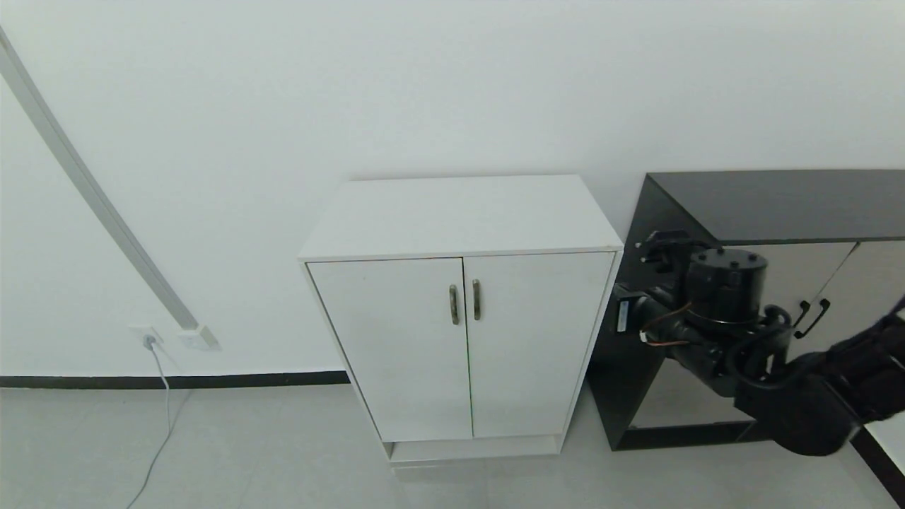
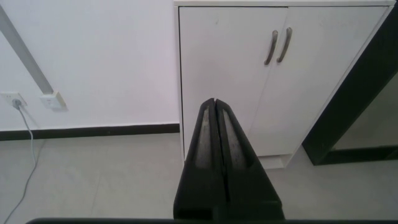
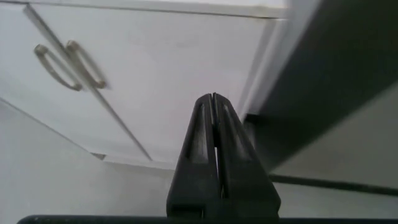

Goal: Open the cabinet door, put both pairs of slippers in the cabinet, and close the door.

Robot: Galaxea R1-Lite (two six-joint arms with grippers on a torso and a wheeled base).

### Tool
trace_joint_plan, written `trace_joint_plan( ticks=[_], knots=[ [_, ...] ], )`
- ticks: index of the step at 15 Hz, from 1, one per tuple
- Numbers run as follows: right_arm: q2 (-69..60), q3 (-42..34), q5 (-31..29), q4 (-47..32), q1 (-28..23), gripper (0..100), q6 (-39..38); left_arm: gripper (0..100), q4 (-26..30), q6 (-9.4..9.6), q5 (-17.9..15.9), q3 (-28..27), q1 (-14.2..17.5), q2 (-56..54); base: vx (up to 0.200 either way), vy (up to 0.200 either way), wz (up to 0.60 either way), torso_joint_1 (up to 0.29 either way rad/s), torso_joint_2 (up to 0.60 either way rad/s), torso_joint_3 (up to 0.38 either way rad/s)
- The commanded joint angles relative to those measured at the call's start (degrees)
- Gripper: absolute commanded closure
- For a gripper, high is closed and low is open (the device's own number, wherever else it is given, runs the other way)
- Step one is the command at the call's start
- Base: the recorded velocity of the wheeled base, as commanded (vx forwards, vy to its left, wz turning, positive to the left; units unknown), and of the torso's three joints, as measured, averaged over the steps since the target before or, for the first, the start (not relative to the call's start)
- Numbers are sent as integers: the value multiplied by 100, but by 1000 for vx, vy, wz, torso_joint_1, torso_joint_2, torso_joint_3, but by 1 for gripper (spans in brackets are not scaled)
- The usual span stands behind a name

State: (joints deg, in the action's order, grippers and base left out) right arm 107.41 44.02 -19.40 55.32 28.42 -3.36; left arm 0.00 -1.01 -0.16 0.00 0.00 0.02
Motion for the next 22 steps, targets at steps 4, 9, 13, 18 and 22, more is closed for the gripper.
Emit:
trace_joint_plan(
  ticks=[4,9,13,18,22],
  knots=[
    [-2172,-2047,-662,14,-671,100,99,100,0,-4,-2,0,0,6,0,0,0,0,0,0],
    [-3543,-3418,-732,-4,-1154,100,389,100,0,-4,-2,0,0,6,0,0,0,0,0,0],
    [-4562,-4086,-724,-250,-1180,100,512,100,0,-22,-2,0,0,6,0,0,0,0,0,0],
    [-6408,-4226,-170,-2386,-1172,100,539,100,0,-13,-2,0,0,6,0,0,0,0,0,0],
    [-7893,-4121,929,-4425,-1145,100,547,100,0,-22,-2,0,0,6,0,0,0,0,0,0]
  ],
)
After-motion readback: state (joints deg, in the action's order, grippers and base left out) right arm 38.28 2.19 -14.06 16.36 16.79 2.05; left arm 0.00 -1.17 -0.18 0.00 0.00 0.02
